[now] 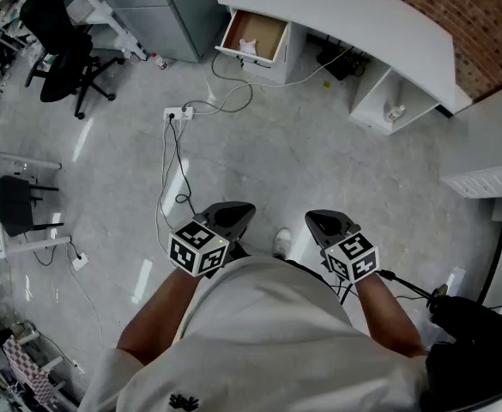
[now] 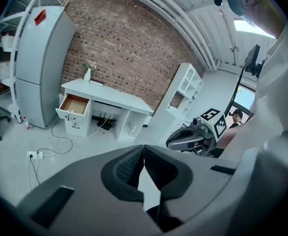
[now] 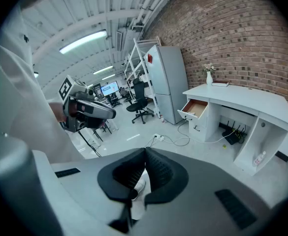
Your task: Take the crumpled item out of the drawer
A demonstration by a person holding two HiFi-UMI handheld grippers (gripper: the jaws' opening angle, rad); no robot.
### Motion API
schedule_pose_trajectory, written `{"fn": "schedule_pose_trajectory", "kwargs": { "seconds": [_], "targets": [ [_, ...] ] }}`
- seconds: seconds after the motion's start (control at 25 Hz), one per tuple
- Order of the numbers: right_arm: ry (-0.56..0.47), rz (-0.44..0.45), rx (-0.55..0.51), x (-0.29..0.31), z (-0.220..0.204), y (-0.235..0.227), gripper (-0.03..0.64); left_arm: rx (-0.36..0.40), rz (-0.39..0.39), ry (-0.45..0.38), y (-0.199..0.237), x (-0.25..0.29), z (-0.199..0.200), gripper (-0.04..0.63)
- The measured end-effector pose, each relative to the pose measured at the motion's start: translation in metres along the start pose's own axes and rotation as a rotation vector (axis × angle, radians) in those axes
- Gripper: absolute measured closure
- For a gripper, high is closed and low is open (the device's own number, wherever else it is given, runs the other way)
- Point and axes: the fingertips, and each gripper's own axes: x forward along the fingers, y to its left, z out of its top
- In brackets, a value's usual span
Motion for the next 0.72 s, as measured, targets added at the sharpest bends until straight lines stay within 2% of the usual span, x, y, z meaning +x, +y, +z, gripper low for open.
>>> {"fn": "schedule_pose_trajectory", "kwargs": {
  "seconds": [0.2, 0.36, 0.56, 0.72],
  "targets": [
    [-0.003, 0.012, -0.025, -0.008, -0.005, -0.023, 0.589, 0.019, 0.048, -0.006, -0.01, 0.017, 0.005, 0.571],
    [0.001, 0.019, -0.033, 0.009, 0.006, -0.034, 0.589, 0.011, 0.055, -0.005, 0.006, 0.023, 0.013, 0.571],
    [0.013, 0.007, -0.026, 0.053, 0.04, -0.048, 0.588, -0.005, 0.043, -0.021, 0.068, 0.03, 0.036, 0.571],
    [0.034, -0.037, 0.02, 0.096, 0.085, -0.072, 0.588, -0.003, 0.026, -0.024, 0.136, 0.038, 0.08, 0.571]
  ]
}}
